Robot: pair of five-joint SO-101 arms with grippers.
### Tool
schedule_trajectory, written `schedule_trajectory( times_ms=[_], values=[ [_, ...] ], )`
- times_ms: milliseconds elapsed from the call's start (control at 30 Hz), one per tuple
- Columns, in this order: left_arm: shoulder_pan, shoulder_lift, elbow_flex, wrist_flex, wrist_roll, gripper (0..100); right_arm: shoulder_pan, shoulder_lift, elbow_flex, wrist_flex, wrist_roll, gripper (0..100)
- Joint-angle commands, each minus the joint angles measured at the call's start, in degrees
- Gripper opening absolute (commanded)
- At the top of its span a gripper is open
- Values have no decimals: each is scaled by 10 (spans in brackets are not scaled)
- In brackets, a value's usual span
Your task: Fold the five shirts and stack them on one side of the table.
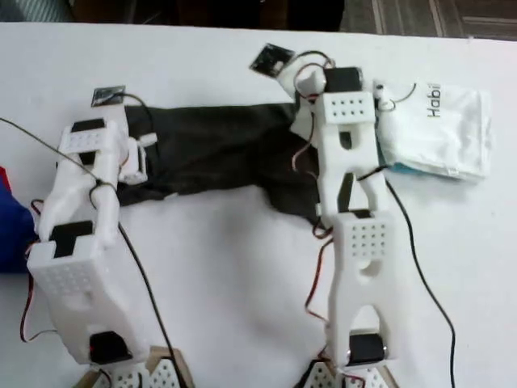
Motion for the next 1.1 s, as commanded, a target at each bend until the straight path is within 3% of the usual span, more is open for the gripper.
schedule_trajectory(
  times_ms=[0,233,433,667,1067],
  values=[
    [-17,-3,0,-22,-4,168,-4,32,-43,-34,3,29],
    [-17,-3,0,-22,-4,168,3,67,-106,-36,-52,286],
    [-17,-3,0,-22,-4,168,43,72,-207,-32,-118,245],
    [-17,-3,0,-22,-4,168,93,78,-210,-2,-117,241],
    [-17,-3,0,-22,-4,168,107,221,-215,-133,-157,241]
  ],
)
